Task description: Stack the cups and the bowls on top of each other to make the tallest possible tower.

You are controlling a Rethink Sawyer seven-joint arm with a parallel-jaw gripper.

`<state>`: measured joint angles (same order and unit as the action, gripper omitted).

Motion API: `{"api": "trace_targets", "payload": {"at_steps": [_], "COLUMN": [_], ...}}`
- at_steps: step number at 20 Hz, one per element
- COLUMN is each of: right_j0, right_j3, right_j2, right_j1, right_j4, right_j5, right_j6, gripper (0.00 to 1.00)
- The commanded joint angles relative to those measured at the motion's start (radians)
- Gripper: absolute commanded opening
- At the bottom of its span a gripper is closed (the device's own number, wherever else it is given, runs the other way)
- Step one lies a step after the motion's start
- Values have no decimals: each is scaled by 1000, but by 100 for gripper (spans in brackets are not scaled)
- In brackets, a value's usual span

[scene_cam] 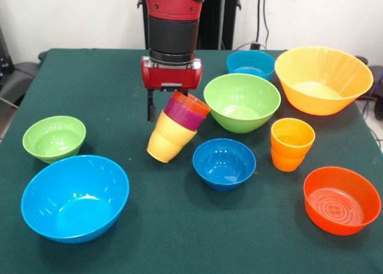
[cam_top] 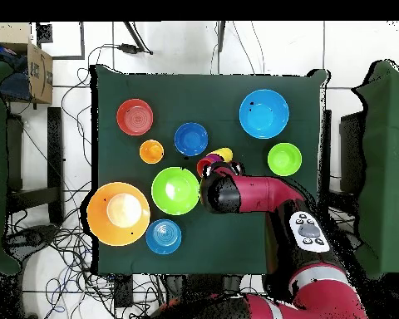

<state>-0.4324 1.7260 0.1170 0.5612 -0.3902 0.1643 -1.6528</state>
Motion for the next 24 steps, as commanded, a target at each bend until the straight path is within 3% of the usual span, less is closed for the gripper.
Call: {"api": "trace_targets", "payload": {"at_steps": [1, 14, 24], "right_j0": [-12, -100, -128], "right_j3": [-51, -97, -93], "right_j2": [16, 94, 169], "right_j1": [-7, -18, -47], "right_j4": [-29, -40, -7], "right_j5": [24, 87, 51], "right_j6": [-59, 26, -17], "gripper": [100, 100, 100]}}
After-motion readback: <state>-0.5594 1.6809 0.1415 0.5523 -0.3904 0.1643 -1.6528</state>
